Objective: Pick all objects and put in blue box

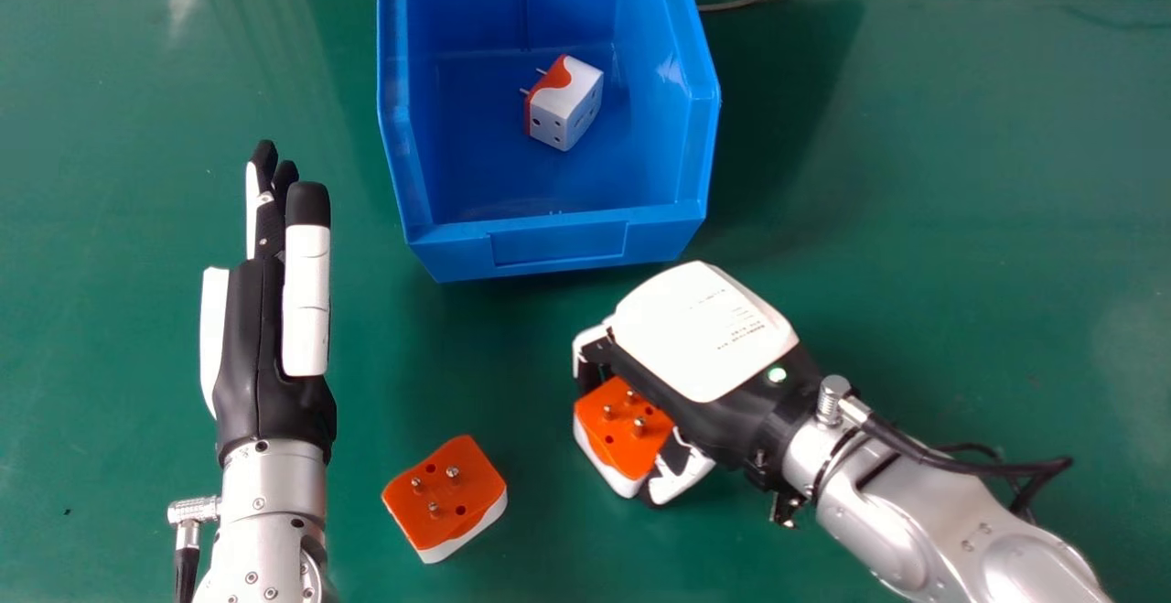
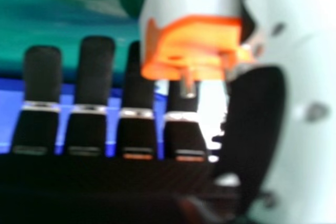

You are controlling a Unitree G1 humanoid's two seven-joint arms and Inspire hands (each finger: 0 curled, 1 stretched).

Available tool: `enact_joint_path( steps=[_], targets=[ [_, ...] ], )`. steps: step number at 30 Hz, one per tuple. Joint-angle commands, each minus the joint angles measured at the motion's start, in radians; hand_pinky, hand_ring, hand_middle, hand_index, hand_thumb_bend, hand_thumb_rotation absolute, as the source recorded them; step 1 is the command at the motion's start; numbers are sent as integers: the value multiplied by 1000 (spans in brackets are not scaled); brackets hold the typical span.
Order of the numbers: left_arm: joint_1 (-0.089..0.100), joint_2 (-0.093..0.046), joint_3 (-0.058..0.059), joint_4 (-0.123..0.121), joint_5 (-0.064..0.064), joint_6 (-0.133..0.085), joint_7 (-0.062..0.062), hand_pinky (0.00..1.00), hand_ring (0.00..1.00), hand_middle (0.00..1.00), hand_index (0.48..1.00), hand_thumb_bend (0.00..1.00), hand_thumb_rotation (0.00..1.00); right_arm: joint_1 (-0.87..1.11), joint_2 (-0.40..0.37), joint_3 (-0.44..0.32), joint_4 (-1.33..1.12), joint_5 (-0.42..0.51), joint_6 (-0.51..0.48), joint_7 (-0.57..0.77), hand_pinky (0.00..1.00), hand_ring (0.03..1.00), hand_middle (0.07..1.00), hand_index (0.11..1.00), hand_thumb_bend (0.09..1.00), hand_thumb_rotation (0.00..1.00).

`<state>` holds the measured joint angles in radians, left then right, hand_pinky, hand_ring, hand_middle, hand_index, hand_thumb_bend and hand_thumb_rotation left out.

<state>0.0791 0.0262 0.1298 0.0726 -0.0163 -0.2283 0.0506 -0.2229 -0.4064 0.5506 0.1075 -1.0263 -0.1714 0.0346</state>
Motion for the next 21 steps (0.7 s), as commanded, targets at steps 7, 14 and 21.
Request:
enact_joint_path(
  steps=[7,14,21],
  targets=[
    [2,2,-2,-16,9,-16,11,1000,1000,1000,1000,922,1000,-9,2,-15,-15,20,-22,-40,370,447,526,537,523,4],
    [-3,6,-2,-10,-5,-12,0,1000,1000,1000,1000,921,1000,-8,2,-14,-13,11,-27,-71,367,439,521,531,522,3],
    [-4,3,1,-9,-4,-10,-3,1000,1000,1000,1000,923,1000,-2,5,-22,-28,29,-23,-62,366,431,516,517,520,2]
  ],
)
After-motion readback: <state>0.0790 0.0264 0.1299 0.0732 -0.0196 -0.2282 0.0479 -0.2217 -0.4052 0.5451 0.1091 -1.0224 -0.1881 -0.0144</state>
